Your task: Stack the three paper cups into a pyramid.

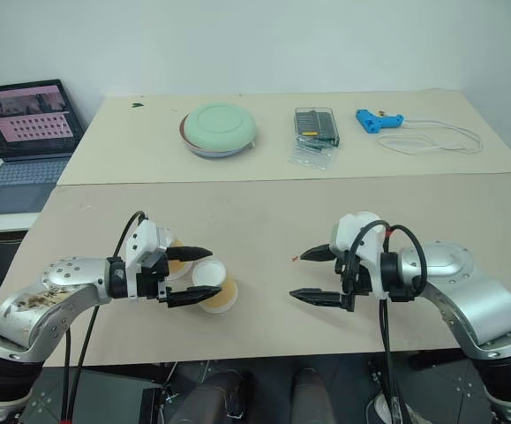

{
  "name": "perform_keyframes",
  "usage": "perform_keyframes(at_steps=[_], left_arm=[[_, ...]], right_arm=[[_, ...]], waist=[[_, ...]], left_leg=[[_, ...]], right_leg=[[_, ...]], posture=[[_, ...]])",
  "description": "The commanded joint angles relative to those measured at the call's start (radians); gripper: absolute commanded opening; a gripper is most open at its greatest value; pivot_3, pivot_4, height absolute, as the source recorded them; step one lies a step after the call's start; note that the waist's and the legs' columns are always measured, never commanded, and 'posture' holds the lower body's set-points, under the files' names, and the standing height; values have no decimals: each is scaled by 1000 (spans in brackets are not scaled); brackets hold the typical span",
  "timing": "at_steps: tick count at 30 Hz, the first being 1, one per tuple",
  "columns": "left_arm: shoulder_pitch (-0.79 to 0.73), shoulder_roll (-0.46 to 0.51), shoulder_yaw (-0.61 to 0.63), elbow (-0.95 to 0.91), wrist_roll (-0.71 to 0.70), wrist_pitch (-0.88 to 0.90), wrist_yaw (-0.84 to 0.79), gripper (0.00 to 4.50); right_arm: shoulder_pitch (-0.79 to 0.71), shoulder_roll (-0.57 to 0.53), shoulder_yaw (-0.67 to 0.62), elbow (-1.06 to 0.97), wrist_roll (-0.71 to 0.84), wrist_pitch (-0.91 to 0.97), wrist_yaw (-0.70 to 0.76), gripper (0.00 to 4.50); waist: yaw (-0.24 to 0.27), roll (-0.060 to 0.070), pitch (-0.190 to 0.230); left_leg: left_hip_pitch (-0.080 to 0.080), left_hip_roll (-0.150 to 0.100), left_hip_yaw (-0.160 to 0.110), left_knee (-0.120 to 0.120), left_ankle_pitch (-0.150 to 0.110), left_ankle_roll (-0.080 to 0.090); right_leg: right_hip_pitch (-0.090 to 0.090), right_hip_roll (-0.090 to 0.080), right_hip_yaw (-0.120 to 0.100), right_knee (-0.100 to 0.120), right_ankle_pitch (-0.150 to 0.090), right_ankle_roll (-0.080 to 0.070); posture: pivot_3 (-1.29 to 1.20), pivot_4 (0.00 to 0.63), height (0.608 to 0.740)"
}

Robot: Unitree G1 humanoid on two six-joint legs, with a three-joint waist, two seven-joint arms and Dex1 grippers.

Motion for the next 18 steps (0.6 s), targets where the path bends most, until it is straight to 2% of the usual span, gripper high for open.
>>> perform_keyframes(at_steps=[1, 4, 5, 11, 18], left_arm=[[-21, -6, 4, -10, -7, 2, -13, 3574], [-28, -4, 4, -10, -9, 9, -19, 2524], [-30, -4, 4, -9, -8, 10, -21, 2406], [-58, 0, 11, -17, -19, 38, -24, 2392], [-239, 71, 78, -38, -168, 181, -95, 2392]], right_arm=[[3, -2, -41, -29, 5, -8, -9, 4124], [3, -5, -47, -23, 0, -13, -15, 4124], [2, -5, -49, -22, 0, -14, -17, 4124], [-3, 3, -47, -25, 0, -10, -32, 4124], [-14, 11, -44, -13, -5, -11, -51, 4124]], waist=[[0, 0, 0], [-1, 0, 0], [0, 0, 0], [-1, 0, 0], [-1, 0, 0]], left_leg=[[0, 0, 0, 0, 0, 0], [0, 0, 0, 0, 0, 0], [0, 0, 0, 0, 0, 0], [0, 0, 0, 1, 0, 0], [0, 0, 0, 2, 0, 0]], right_leg=[[0, 0, 0, 0, 0, 0], [0, 0, 0, 0, 0, 0], [0, 0, 0, 0, 0, 0], [0, 0, 0, 0, 0, 0], [0, 1, 0, 1, 1, 1]], posture=[[0, 150, 738], [0, 150, 738], [0, 150, 738], [0, 150, 738], [0, 150, 738]])
